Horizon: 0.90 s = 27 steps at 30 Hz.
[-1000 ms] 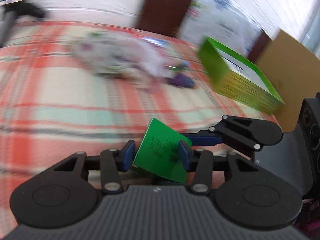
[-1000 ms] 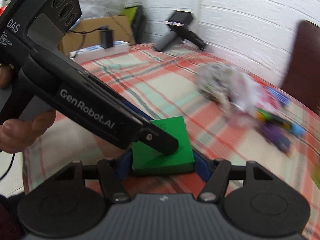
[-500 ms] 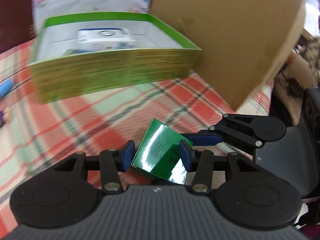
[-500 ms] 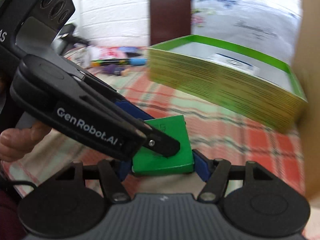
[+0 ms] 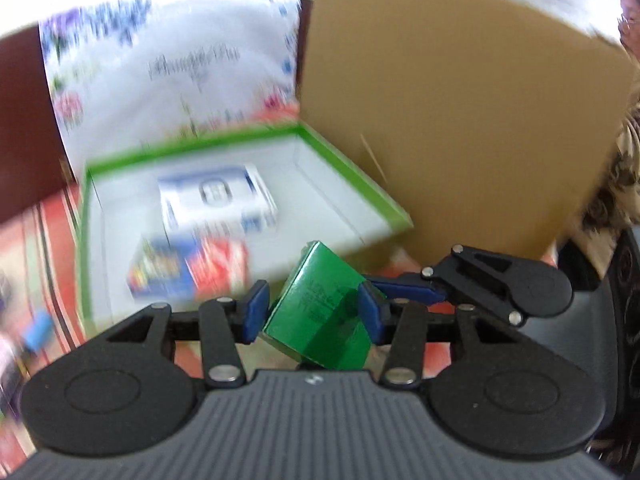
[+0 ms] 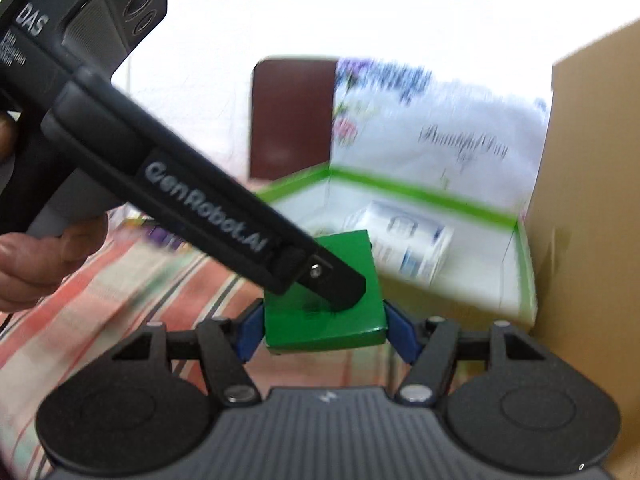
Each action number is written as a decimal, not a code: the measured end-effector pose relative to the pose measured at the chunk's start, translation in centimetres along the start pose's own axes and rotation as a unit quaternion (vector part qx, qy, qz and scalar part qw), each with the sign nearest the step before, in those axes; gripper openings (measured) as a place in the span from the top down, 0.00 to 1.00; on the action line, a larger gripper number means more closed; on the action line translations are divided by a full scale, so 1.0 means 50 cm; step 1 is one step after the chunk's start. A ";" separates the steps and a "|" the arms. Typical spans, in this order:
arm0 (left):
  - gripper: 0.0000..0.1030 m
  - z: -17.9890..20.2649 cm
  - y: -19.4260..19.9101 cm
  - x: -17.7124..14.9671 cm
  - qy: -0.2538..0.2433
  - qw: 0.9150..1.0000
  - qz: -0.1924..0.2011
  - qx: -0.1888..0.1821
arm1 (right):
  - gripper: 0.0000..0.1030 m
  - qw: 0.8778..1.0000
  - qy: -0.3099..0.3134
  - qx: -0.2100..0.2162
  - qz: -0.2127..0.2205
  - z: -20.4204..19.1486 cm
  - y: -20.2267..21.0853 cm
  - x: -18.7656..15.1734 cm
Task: Organize objects
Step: 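Carry the green notebook into the green box and release it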
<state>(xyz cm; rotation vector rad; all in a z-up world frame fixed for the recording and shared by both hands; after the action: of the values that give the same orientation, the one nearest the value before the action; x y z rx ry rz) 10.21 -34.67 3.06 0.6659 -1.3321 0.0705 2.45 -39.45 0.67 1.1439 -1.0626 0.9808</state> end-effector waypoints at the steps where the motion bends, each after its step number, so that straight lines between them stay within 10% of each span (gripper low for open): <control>1: 0.51 -0.005 -0.012 0.021 -0.006 1.000 0.007 0.004 | 0.39 1.000 0.007 -0.009 0.009 0.008 -0.019 0.014; 15: 0.50 -0.066 -0.185 0.039 0.000 0.998 -0.028 0.057 | 0.28 0.994 -0.053 -0.097 -0.002 0.119 -0.173 -0.012; 27: 0.50 -0.086 -0.031 -0.006 -0.002 0.993 0.015 0.114 | 0.32 0.992 -0.064 -0.096 0.042 0.026 -0.073 0.010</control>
<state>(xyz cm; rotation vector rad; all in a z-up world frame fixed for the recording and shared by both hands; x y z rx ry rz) 14.53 -33.77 1.80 0.8381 -1.3508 0.2488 5.91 -41.24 0.51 1.0209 -1.2878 0.8596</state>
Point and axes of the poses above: each gripper's, at about its wrist camera, not at the fingertips, and y roughly against the way its jaws point, z to its right, x to its top, the point moved 10 cm from there along -y, roughly the way its jaws point, and after that the axes turned 14 degrees about z, right-handed, at the moved point
